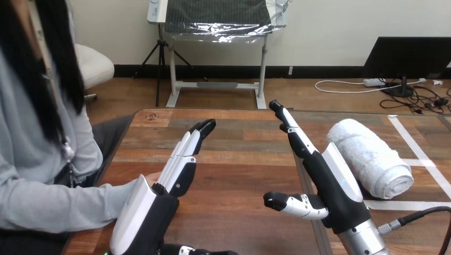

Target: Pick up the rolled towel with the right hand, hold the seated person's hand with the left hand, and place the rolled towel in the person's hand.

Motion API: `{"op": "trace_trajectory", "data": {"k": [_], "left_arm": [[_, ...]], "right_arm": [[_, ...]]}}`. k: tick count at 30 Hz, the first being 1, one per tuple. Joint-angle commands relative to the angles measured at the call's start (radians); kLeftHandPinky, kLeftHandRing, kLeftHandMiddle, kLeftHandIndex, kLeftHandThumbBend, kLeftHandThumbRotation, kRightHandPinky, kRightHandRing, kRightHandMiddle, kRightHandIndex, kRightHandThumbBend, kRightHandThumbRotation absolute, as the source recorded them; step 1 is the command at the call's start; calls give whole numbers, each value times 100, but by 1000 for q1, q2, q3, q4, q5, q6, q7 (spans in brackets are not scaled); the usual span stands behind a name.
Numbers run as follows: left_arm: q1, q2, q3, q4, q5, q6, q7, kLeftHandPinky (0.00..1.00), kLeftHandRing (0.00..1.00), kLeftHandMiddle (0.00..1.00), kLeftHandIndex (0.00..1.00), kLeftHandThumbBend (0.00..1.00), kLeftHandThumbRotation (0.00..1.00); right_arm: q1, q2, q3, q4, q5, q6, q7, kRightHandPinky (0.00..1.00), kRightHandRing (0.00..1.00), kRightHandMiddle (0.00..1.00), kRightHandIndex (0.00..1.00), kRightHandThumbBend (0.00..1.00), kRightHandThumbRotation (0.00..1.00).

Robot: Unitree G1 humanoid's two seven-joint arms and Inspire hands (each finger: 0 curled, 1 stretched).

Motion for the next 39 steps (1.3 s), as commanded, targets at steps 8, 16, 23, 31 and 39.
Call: {"op": "trace_trajectory", "data": {"k": [8, 16, 23, 31, 39], "left_arm": [[-40, 6, -3, -3, -43, -5, -11, 100, 100, 100, 100, 100, 81], [-42, 8, -2, -2, -54, -9, -23, 100, 100, 100, 100, 100, 81], [-42, 7, 1, 0, -57, -10, -27, 100, 100, 100, 100, 100, 80], [-44, 12, -2, 0, -69, -9, -35, 100, 100, 100, 100, 100, 81], [-47, 15, -3, 1, -86, -5, -52, 100, 100, 100, 100, 100, 81]], "right_arm": [[-34, 6, -26, -39, 6, 2, -18, 93, 100, 100, 100, 100, 92], [-31, 7, -23, -41, 19, 4, -6, 93, 100, 100, 100, 100, 91], [-32, 8, -26, -42, 2, 2, -22, 93, 100, 100, 100, 100, 90], [-35, 9, -22, -34, 12, -3, -13, 94, 100, 100, 100, 100, 90], [-36, 8, -21, -35, 17, -2, -7, 94, 100, 100, 100, 100, 89]]}}
